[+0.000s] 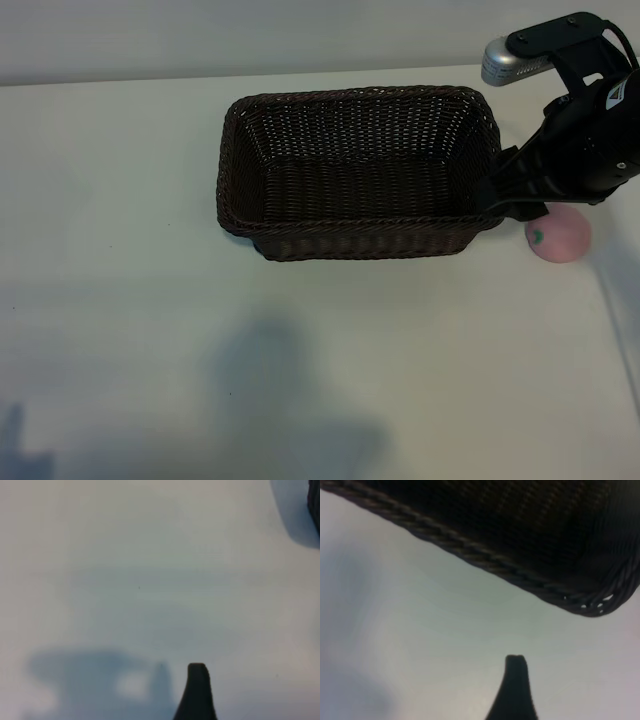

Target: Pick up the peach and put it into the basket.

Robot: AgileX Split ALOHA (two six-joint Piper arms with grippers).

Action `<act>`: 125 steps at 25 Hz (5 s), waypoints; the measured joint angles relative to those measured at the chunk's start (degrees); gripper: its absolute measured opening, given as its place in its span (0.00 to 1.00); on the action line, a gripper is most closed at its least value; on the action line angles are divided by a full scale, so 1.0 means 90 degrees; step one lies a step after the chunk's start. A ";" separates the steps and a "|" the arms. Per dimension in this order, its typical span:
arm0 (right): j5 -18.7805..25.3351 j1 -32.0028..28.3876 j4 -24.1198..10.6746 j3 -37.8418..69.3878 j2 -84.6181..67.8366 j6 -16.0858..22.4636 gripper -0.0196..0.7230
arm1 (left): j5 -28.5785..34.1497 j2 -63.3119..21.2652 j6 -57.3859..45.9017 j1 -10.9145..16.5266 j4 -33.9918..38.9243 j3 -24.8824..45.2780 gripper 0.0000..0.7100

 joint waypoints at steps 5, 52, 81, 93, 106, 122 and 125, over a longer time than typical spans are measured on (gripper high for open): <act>-0.0228 0.0000 -0.0023 0.0000 0.0000 0.0014 0.81 | -0.0046 -0.0005 0.0000 0.0000 0.0000 0.0027 0.84; -0.1202 -0.1235 -0.1197 -0.0007 0.2761 0.1142 0.08 | -0.0056 -0.0005 -0.0018 0.0000 0.0099 0.0055 0.84; 0.0441 -0.0219 -0.0533 -0.2218 0.1273 0.0892 0.08 | -0.0056 -0.0005 -0.0005 0.0000 0.0099 0.0055 0.84; 0.0185 0.0705 -0.0489 -0.3117 0.3012 0.0858 0.08 | -0.0056 -0.0005 -0.0005 -0.0008 0.0099 0.0055 0.84; 0.0082 0.0705 -0.0489 -0.3169 0.3847 0.0819 0.45 | -0.0056 -0.0005 -0.0005 -0.0008 0.0105 0.0055 0.84; 0.0875 -0.0225 -0.1168 -0.3734 0.2955 0.1209 0.93 | -0.0056 -0.0005 -0.0005 -0.0008 0.0105 0.0055 0.84; 0.1018 -0.1001 -0.1230 -0.3750 0.2953 0.1069 0.90 | -0.0056 -0.0005 -0.0019 -0.0008 0.0105 0.0055 0.84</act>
